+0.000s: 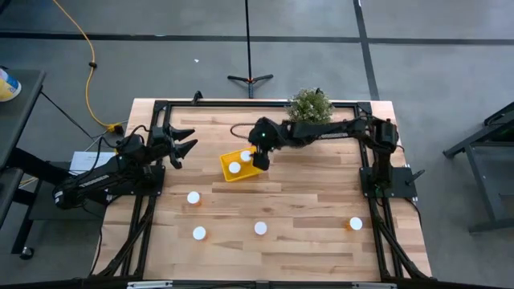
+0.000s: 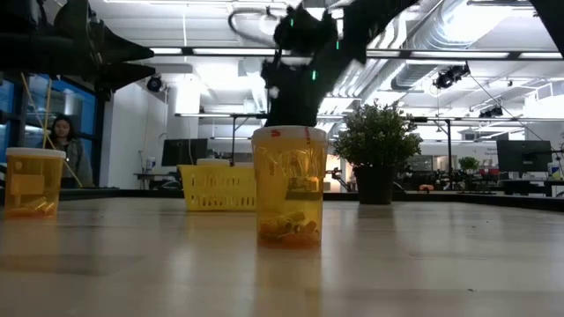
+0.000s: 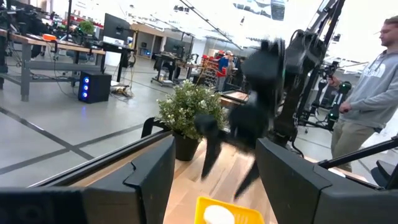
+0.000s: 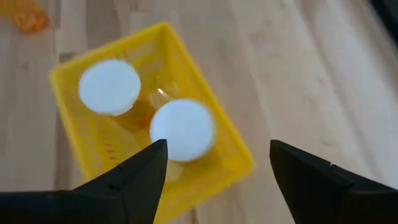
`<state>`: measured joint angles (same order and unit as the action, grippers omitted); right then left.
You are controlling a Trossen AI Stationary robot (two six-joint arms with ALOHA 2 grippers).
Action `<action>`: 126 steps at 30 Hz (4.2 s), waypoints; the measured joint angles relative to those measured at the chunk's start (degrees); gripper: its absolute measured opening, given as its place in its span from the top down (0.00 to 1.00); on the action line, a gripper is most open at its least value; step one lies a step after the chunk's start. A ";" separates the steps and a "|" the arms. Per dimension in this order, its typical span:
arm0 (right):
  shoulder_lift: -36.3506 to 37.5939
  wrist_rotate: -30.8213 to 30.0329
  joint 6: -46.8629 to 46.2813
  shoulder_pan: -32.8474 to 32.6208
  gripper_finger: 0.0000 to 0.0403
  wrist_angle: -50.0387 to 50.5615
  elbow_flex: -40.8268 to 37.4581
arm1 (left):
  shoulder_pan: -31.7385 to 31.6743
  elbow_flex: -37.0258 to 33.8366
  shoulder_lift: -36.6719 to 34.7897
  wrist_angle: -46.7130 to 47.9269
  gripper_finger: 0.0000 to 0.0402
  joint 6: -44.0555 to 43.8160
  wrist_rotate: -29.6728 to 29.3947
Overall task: Pick and place pill bottles into a basket
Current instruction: Put the orange pill bottle into the yellow bin
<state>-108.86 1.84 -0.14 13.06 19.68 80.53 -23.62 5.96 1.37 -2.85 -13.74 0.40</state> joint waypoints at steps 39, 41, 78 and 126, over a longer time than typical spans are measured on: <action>6.54 22.38 -59.20 -34.88 0.35 70.05 2.01 | 0.00 0.00 -0.02 -0.13 0.36 -0.07 0.02; 6.55 24.89 -61.41 -35.55 0.35 69.60 -1.26 | 0.00 0.00 0.00 -0.18 0.36 -0.07 0.02; 6.58 33.16 -50.48 -33.52 0.35 53.75 -24.52 | 0.00 0.00 -0.02 -1.39 0.36 0.39 -0.02; 6.58 30.35 -49.90 -38.25 0.45 53.26 -24.50 | 0.00 0.00 -0.01 -0.55 0.36 -0.07 -0.01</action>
<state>-102.28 32.18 -50.04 -25.19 72.95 56.03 -23.62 5.96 1.36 -3.40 -13.80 0.39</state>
